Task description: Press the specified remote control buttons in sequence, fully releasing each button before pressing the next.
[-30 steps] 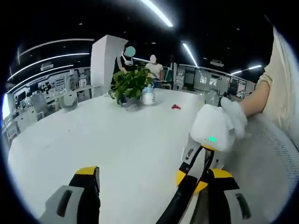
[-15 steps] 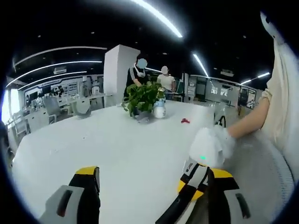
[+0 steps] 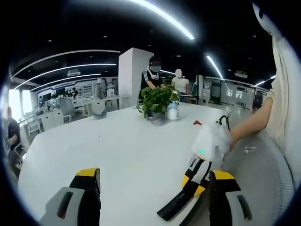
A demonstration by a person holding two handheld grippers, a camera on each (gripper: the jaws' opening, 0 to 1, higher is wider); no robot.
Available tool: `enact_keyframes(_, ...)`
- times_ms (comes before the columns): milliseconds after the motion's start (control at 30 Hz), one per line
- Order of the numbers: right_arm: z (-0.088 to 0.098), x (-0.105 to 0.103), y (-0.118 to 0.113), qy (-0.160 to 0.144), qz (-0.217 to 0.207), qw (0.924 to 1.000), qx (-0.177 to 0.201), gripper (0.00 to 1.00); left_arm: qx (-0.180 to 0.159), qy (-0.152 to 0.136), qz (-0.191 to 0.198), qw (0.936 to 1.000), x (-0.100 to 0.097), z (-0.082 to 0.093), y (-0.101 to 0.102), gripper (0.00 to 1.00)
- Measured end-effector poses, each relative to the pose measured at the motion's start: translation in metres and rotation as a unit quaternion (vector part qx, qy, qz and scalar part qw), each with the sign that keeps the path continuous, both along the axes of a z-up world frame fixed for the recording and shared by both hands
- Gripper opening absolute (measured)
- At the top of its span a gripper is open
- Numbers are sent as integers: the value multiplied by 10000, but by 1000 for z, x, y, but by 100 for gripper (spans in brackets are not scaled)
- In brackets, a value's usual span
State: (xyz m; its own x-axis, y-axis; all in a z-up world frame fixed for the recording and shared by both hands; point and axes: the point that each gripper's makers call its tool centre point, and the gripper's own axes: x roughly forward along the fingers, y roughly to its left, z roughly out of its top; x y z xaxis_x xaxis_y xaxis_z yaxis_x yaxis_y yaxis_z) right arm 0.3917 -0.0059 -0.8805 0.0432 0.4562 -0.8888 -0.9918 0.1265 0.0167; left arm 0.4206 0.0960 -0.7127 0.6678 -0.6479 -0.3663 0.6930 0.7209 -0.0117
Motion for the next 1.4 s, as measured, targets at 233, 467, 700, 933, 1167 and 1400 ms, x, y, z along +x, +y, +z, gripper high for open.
enact_keyframes(233,0,0,0,21,-40,10000,27,25,154,66,152,9997,-6,-6,9,100)
enact_keyframes(467,0,1,0,73,-110,9999,80,25,81,-150,315,9994,-4,-5,16,100)
enact_keyframes(700,0,1,1,74,-135,9998,81,24,139,-395,348,9985,-4,6,18,100)
enact_keyframes(933,0,1,1,33,-82,10000,-20,24,-107,-411,543,9976,0,9,27,100)
enact_keyframes(1167,0,2,1,144,-67,9999,-54,24,-194,-455,611,9969,1,11,29,100)
enact_keyframes(1400,1,5,2,238,-17,9996,-120,24,-382,-404,615,9966,2,13,30,100)
